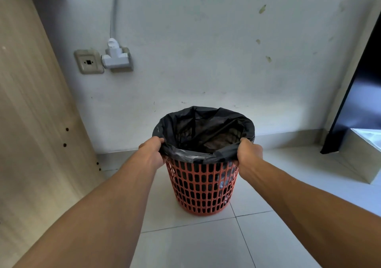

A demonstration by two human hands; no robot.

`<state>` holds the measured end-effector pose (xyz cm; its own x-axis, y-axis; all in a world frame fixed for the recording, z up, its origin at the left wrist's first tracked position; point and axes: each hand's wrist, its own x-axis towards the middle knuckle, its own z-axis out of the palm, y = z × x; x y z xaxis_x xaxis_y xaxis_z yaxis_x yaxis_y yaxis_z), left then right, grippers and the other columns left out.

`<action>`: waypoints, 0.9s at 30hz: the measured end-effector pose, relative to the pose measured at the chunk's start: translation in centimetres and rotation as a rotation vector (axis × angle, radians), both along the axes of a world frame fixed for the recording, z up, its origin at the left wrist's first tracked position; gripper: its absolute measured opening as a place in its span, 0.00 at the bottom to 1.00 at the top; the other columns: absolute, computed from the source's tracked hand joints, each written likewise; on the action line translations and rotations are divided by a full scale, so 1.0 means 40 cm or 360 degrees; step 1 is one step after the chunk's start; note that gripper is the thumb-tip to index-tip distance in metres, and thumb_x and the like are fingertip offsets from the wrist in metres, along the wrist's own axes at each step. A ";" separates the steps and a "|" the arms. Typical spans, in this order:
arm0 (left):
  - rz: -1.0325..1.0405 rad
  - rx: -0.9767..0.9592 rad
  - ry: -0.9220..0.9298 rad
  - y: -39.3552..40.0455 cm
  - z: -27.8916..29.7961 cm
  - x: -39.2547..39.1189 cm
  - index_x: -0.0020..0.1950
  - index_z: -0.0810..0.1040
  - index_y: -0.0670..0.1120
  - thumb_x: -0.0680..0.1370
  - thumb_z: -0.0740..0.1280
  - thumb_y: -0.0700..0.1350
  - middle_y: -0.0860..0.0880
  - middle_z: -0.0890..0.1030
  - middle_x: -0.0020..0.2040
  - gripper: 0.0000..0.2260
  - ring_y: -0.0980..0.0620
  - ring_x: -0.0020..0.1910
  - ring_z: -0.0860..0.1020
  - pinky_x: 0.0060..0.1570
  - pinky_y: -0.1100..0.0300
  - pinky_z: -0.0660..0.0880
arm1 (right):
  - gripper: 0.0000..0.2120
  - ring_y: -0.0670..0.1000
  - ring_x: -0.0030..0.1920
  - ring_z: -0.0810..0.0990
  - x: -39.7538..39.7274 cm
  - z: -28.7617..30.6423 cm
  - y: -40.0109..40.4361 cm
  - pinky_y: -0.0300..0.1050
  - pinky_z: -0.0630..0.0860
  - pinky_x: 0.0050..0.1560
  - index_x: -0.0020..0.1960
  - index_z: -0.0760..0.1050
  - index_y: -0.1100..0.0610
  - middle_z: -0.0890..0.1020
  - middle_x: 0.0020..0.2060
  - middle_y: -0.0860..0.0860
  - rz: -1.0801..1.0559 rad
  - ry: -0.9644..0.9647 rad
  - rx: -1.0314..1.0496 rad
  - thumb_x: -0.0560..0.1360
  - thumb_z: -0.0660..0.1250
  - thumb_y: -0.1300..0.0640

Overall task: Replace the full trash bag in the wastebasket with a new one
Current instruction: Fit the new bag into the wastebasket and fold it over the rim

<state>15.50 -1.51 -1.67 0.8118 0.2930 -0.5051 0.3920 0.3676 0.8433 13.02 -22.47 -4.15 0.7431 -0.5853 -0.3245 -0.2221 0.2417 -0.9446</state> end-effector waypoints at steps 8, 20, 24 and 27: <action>0.0190 0.0061 -0.0046 0.008 -0.006 -0.001 0.58 0.77 0.42 0.74 0.63 0.35 0.46 0.81 0.53 0.13 0.50 0.40 0.78 0.31 0.59 0.73 | 0.16 0.53 0.43 0.72 0.025 0.009 0.034 0.46 0.69 0.44 0.69 0.60 0.64 0.71 0.52 0.56 -0.0045 -0.0025 -0.0243 0.83 0.53 0.59; 0.0083 0.0440 -0.0048 0.114 0.002 -0.033 0.44 0.72 0.44 0.77 0.58 0.44 0.48 0.75 0.37 0.06 0.52 0.34 0.72 0.27 0.61 0.68 | 0.15 0.50 0.35 0.71 0.088 -0.014 0.025 0.43 0.67 0.32 0.59 0.74 0.63 0.75 0.43 0.55 0.0213 -0.0056 -0.0380 0.79 0.57 0.56; 0.0121 0.0544 -0.0148 0.130 0.000 -0.002 0.52 0.73 0.40 0.75 0.61 0.36 0.44 0.79 0.43 0.07 0.47 0.41 0.77 0.44 0.55 0.78 | 0.10 0.51 0.35 0.71 0.105 -0.029 0.038 0.44 0.65 0.31 0.50 0.73 0.60 0.74 0.41 0.54 0.0122 -0.0088 -0.0315 0.79 0.57 0.54; 0.0186 0.0502 -0.0133 0.131 -0.003 0.031 0.57 0.76 0.39 0.73 0.61 0.38 0.42 0.82 0.49 0.14 0.41 0.47 0.81 0.52 0.45 0.80 | 0.10 0.51 0.33 0.69 0.115 -0.020 0.042 0.44 0.64 0.30 0.38 0.68 0.57 0.70 0.34 0.52 0.0082 -0.0098 -0.0228 0.78 0.59 0.57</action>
